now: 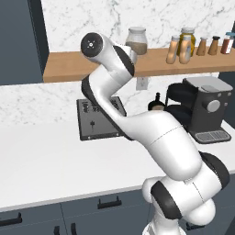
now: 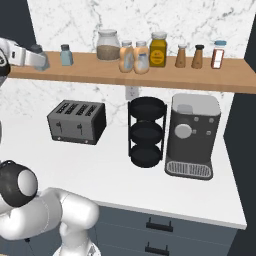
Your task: Put the shaker and condiment bottle from the counter next to their counterparts in the cabinet.
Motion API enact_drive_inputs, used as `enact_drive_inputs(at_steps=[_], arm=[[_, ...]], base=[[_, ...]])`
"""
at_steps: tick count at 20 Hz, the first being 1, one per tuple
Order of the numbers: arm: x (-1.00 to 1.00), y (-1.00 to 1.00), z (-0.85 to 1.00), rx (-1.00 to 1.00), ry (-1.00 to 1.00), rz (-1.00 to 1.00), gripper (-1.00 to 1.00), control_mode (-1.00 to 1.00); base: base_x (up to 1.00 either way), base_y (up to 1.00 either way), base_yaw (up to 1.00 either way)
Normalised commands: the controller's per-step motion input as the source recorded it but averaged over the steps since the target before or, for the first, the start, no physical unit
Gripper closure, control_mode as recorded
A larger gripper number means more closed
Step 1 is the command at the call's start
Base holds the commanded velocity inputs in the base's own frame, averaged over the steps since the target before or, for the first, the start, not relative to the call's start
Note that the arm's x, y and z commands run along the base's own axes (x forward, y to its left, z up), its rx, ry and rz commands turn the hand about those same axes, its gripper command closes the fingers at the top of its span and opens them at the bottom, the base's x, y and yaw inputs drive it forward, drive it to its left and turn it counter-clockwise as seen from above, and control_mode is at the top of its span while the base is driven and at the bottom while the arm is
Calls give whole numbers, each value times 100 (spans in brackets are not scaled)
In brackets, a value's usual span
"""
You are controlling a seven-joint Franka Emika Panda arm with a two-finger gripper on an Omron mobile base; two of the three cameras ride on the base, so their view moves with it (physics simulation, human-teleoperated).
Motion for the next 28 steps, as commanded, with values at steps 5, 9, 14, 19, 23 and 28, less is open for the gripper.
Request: enact_drive_inputs(at_steps=[5,9,14,19,23,28], arm=[[3,0,0,0,6,0,100,-100],[7,0,-7,1,0,0,100,-100],[21,0,-19,5,0,0,100,-100],[34,0,0,4,0,0,100,-100],[35,0,-6,1,0,0,100,-100],[36,1,-17,0,0,0,100,-100]], base=[[0,0,0],[0,0,0],[0,0,0],[0,0,0],[0,0,0],[0,0,0]])
